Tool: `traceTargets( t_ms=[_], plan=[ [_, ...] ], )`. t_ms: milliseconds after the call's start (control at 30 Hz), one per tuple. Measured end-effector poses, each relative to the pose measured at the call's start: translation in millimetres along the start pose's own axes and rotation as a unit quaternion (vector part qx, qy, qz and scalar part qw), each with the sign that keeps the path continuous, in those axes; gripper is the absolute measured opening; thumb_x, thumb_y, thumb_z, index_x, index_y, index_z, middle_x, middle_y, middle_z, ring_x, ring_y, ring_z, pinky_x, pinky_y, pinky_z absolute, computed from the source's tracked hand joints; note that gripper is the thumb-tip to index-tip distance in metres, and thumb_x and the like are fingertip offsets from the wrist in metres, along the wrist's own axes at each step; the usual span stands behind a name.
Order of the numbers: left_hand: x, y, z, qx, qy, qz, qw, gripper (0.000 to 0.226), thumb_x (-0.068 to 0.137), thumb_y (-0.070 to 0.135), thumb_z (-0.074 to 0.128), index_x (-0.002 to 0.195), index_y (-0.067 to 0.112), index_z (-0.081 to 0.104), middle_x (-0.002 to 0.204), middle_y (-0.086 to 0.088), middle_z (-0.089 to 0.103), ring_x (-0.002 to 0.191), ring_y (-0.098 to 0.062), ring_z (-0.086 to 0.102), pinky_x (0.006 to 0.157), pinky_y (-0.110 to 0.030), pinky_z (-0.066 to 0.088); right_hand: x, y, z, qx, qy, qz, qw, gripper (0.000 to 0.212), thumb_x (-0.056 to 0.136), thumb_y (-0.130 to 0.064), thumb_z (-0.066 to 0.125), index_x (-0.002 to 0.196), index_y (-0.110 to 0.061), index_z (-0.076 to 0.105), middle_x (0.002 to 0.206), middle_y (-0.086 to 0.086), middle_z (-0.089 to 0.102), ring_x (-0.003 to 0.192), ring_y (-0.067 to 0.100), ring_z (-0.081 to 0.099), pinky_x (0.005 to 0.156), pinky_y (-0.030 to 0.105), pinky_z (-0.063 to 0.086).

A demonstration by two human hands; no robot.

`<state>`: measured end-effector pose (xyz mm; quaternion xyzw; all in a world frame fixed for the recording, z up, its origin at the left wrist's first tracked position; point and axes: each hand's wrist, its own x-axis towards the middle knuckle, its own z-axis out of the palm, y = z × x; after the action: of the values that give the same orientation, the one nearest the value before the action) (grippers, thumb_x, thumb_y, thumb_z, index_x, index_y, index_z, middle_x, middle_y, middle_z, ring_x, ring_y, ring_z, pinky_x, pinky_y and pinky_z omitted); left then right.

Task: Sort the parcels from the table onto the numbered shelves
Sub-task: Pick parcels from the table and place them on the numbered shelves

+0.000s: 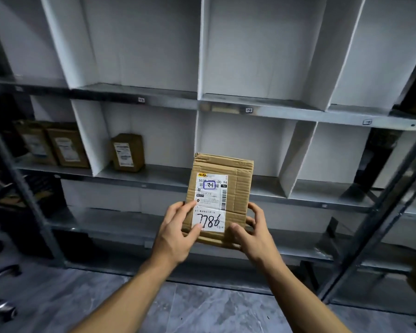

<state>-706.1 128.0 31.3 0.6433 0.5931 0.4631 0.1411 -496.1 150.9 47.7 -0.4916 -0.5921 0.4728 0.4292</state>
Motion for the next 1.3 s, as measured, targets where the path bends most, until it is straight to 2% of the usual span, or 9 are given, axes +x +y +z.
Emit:
traceTargets(
  t_ms=[100,333,500,600,833,967,1067,1167,1300],
  plan=[
    [9.2,-22.3,-26.5,0.003,-0.004,0.004,1.0,0.054,0.089,0.026,0.068,0.139,0.031,0.049,0.131,0.017,0.035,0.109,0.002,0.045,0.077,0.005,0.036,16.9,-10.9,40.2,-0.008,0.015,0.005,1.0,0.07,0.088,-0.035,0.074,0.136,-0.048,0.025,0.111,-0.019,0.056,0.103,0.008,0.062,0.095,0.041,0.056],
    [38.8,-75.5,-86.5,0.004,-0.003,0.012,1.0,0.054,0.091,0.024,0.066,0.141,0.03,0.046,0.132,0.018,0.03,0.106,0.016,0.042,0.075,0.007,0.036,56.4,-21.1,131.4,0.022,0.041,0.014,0.999,0.072,0.089,-0.026,0.074,0.141,-0.044,0.027,0.117,-0.008,0.062,0.106,0.016,0.066,0.088,0.042,0.059],
    [57.6,-127.8,-128.3,0.014,-0.01,0.01,1.0,0.057,0.09,0.026,0.068,0.141,0.036,0.045,0.138,0.014,0.032,0.118,-0.003,0.047,0.082,0.005,0.036,81.7,-27.0,191.5,0.034,0.044,-0.008,0.998,0.069,0.09,-0.024,0.072,0.141,-0.045,0.029,0.121,-0.005,0.063,0.105,0.013,0.068,0.083,0.036,0.06],
    [72.0,-143.3,-156.8,0.01,-0.002,0.021,1.0,0.055,0.09,0.027,0.068,0.138,0.041,0.044,0.136,0.015,0.034,0.118,0.0,0.044,0.085,0.004,0.034,95.4,-37.5,220.9,0.056,0.047,-0.02,0.997,0.071,0.091,-0.022,0.072,0.142,-0.045,0.03,0.124,-0.005,0.062,0.107,0.013,0.067,0.089,0.042,0.059],
    [116.4,-161.2,-229.8,0.065,0.018,0.057,0.996,0.041,0.089,0.034,0.063,0.129,0.026,0.058,0.125,0.014,0.05,0.115,-0.004,0.05,0.097,-0.023,0.042,129.7,-73.2,257.2,0.071,0.064,-0.072,0.993,0.07,0.09,-0.021,0.072,0.14,-0.047,0.029,0.124,-0.009,0.06,0.114,0.017,0.063,0.098,0.049,0.055],
    [145.5,-172.4,-260.4,0.208,-0.047,0.032,0.976,0.048,0.092,0.042,0.057,0.137,0.028,0.049,0.132,0.01,0.047,0.124,-0.011,0.042,0.104,-0.034,0.04,160.5,-98.2,265.3,0.074,0.08,-0.11,0.988,0.07,0.09,-0.02,0.072,0.143,-0.042,0.03,0.125,-0.006,0.062,0.112,0.015,0.065,0.098,0.048,0.054],
    [169.0,-172.7,-278.4,0.266,-0.056,0.027,0.962,0.051,0.093,0.043,0.055,0.141,0.028,0.045,0.134,0.009,0.046,0.125,-0.014,0.041,0.106,-0.038,0.038,188.6,-122.5,273.8,0.062,0.096,-0.148,0.982,0.07,0.088,-0.029,0.075,0.139,-0.048,0.031,0.123,-0.011,0.063,0.11,0.013,0.066,0.099,0.048,0.053],
    [198.4,-167.5,-294.4,0.294,-0.021,0.034,0.955,0.05,0.093,0.041,0.055,0.14,0.026,0.046,0.133,0.007,0.047,0.124,-0.016,0.042,0.105,-0.04,0.039,219.5,-153.4,283.0,0.06,0.087,-0.189,0.976,0.07,0.09,-0.026,0.073,0.141,-0.046,0.029,0.117,-0.017,0.062,0.107,0.007,0.066,0.096,0.037,0.055],
    [243.5,-164.1,-311.8,0.328,0.014,0.048,0.943,0.047,0.094,0.039,0.054,0.139,0.027,0.046,0.134,0.006,0.047,0.124,-0.016,0.042,0.104,-0.038,0.038,266.3,-198.4,297.2,0.057,0.083,-0.234,0.967,0.069,0.092,-0.023,0.07,0.145,-0.04,0.028,0.11,-0.024,0.056,0.099,-0.003,0.063,0.076,0.013,0.055]
  ],
)
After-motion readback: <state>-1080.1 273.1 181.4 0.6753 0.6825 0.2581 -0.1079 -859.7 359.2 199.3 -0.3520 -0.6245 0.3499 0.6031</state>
